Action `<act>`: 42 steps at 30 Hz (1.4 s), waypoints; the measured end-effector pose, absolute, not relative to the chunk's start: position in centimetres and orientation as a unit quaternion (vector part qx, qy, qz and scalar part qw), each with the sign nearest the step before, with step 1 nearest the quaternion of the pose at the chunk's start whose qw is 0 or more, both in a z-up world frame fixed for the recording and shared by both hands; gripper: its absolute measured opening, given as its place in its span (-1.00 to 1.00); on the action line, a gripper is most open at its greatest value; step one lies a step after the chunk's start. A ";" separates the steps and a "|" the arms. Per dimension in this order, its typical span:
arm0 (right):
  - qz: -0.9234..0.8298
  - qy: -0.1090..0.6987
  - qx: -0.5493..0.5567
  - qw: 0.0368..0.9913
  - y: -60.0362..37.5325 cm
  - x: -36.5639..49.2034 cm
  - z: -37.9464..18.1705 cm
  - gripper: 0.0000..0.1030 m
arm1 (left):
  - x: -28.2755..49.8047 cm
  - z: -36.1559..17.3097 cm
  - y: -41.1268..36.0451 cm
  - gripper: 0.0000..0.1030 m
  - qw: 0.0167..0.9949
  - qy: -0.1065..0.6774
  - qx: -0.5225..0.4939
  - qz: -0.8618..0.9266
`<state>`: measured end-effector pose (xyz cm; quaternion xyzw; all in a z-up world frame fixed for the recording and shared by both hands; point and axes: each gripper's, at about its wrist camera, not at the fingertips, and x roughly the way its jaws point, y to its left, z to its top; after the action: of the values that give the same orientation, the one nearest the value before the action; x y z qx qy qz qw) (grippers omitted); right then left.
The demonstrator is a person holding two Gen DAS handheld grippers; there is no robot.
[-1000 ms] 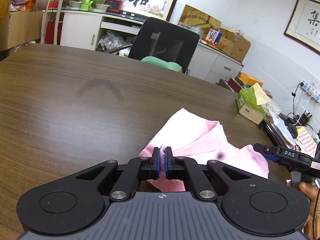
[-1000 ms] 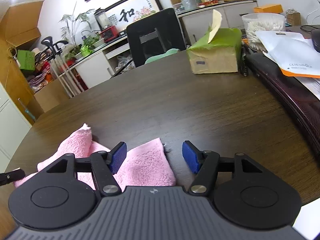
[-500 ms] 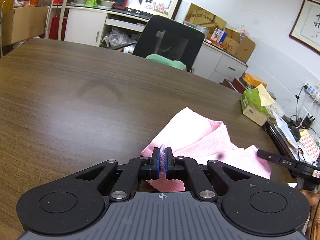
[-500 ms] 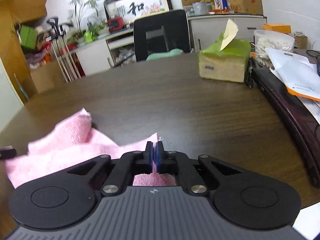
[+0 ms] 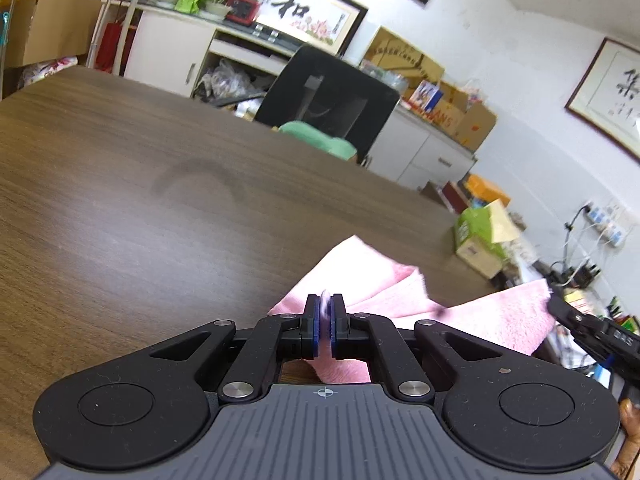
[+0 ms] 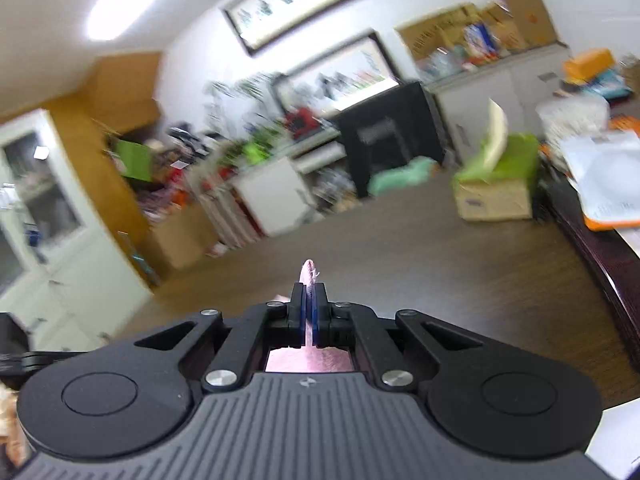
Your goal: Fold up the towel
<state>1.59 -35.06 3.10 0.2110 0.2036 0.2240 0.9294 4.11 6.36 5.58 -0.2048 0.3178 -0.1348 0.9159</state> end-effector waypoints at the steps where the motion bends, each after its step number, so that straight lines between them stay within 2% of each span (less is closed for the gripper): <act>1: 0.240 0.194 0.206 0.929 -34.9 0.6 3.7 -0.94 | 3.4 6.0 6.7 -0.92 0.919 0.310 -0.201 -0.141; 5: 0.308 0.183 0.133 0.924 -33.3 -4.8 4.0 -0.93 | 0.0 7.0 8.3 -0.92 0.928 0.289 -0.169 -0.166; 11: 0.346 0.261 0.080 0.898 -32.6 -11.5 1.0 -0.83 | -3.1 5.2 9.1 -0.91 0.920 0.321 -0.128 -0.186; 15: 0.312 0.295 0.046 0.902 -31.5 -13.4 0.7 -0.75 | -2.2 4.7 8.7 -0.90 0.918 0.335 -0.128 -0.170; 18: 0.278 0.284 0.037 0.917 -30.9 -13.7 1.5 -0.46 | -1.1 4.8 8.7 -0.88 0.913 0.347 -0.143 -0.158; 19: 0.268 0.278 0.037 0.922 -30.8 -13.6 1.7 0.01 | -0.8 4.8 8.7 -0.87 0.913 0.349 -0.145 -0.150; 20: 0.250 0.268 0.039 0.930 -30.9 -13.6 1.9 0.40 | -0.4 4.7 8.7 -0.87 0.914 0.352 -0.147 -0.140; 26: 0.274 0.225 0.094 0.930 -30.0 -12.6 2.6 0.37 | 2.1 4.0 9.3 -0.87 0.900 0.370 -0.186 -0.133; 33: 0.250 0.288 0.024 0.924 -25.1 -11.0 0.2 0.39 | 5.9 3.9 8.6 -0.80 0.898 0.372 -0.206 -0.115; 35: 0.239 0.298 0.015 0.924 -24.6 -10.8 -0.4 0.43 | 7.1 4.0 8.2 -0.71 0.895 0.375 -0.213 -0.115; 36: 0.235 0.302 0.013 0.924 -24.5 -10.7 -0.7 0.45 | 7.6 3.9 8.0 -0.59 0.893 0.376 -0.217 -0.115; 42: 0.229 0.312 -0.017 0.922 -23.6 -10.8 -1.5 0.55 | 9.4 3.6 7.2 -0.20 0.892 0.377 -0.225 -0.112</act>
<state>-10.76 -23.64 -1.46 -0.0174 0.3124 0.2291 0.9218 9.39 7.15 3.58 -0.2250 0.3768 -0.1123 0.8915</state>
